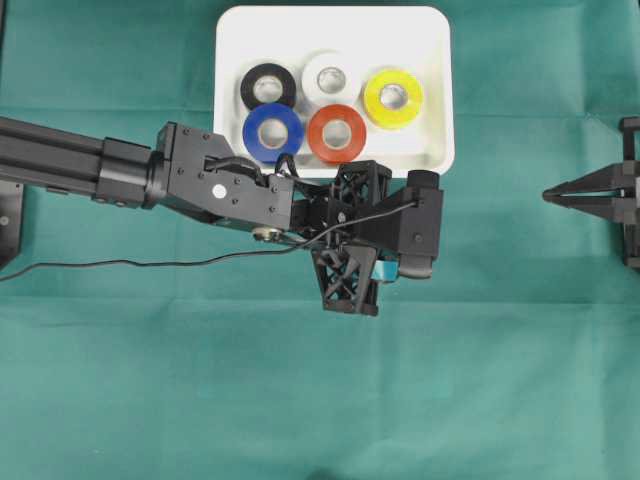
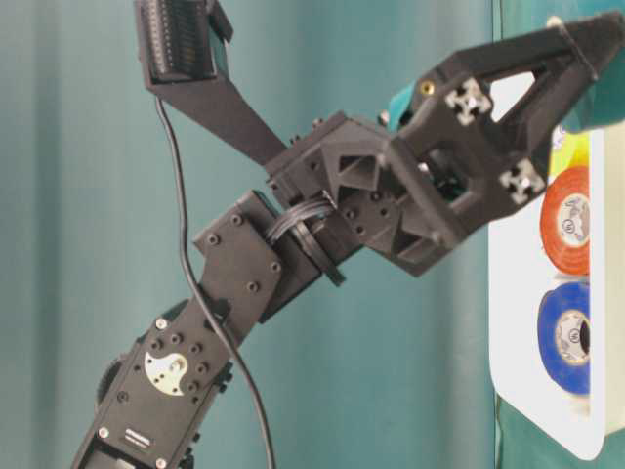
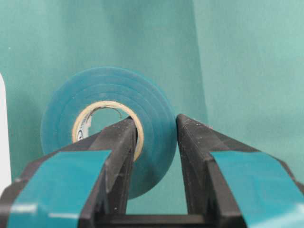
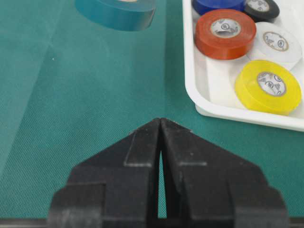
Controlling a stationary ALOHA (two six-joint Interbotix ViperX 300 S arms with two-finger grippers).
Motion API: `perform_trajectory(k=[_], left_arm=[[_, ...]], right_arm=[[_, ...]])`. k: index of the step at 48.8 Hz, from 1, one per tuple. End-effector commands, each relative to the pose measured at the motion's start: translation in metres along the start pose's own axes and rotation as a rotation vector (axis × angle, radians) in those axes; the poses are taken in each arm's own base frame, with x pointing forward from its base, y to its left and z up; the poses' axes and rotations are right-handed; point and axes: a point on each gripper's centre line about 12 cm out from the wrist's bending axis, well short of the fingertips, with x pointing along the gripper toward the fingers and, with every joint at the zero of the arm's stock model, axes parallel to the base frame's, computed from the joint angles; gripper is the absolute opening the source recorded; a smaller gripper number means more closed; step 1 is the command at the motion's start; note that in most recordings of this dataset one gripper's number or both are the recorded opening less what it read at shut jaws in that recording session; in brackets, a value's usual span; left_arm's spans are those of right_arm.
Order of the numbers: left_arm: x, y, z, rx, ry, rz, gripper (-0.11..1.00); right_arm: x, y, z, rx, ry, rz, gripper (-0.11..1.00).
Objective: Put the tape into the white case with the left arm.
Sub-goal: 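Lift the teal tape and carry it into the tray's right side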
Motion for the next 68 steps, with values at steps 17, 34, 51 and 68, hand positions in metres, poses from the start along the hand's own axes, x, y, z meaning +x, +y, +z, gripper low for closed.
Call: perform_trajectory(k=[17,34,51,68], left_arm=[[-0.007,0.061,0.010,0.035,-0.035,0.089,0.26],[0.000,0.104,0.007,0.000,-0.029,0.147,0.26],[0.002,0.120,0.003,-0.022,-0.026,0.167,0.26],[0.004,0.120,-0.002,-0.022,-0.013,0.166,0.55]], right_arm=[[0.001,0.000,0.005,0.000,-0.014,0.000,-0.09],[0.001,0.000,0.005,0.000,-0.014,-0.001,-0.10],[0.001,0.000,0.005,0.000,-0.014,-0.001,-0.09],[0.000,0.000,0.005,0.000,-0.015,-0.001,-0.09]])
